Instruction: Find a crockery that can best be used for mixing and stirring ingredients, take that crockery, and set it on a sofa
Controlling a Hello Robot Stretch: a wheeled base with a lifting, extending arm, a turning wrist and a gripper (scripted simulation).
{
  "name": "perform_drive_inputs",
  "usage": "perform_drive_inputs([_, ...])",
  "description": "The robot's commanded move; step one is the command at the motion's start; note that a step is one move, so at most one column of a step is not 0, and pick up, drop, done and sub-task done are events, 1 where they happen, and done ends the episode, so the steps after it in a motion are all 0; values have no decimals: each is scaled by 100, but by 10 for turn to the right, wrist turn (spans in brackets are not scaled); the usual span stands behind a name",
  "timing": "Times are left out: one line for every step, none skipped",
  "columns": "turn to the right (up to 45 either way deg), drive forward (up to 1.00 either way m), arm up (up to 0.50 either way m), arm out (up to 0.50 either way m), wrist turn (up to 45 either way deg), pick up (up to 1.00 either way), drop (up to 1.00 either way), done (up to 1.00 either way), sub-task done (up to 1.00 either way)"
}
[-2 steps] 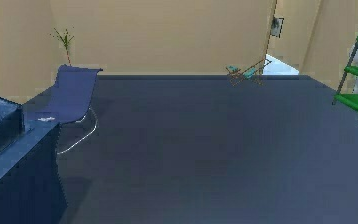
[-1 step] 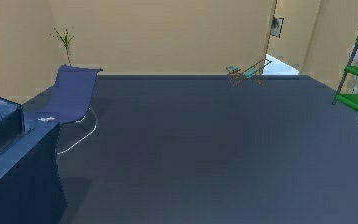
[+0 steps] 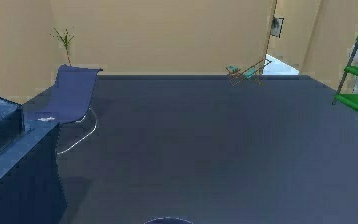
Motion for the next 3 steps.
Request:
perform_drive_inputs([-450,0,0,0,0,0,0,0,0])
perform_drive_inputs([-450,0,0,0,0,0,0,0,0])
perform_drive_inputs([0,5,0,0,0,0,0,0,0])
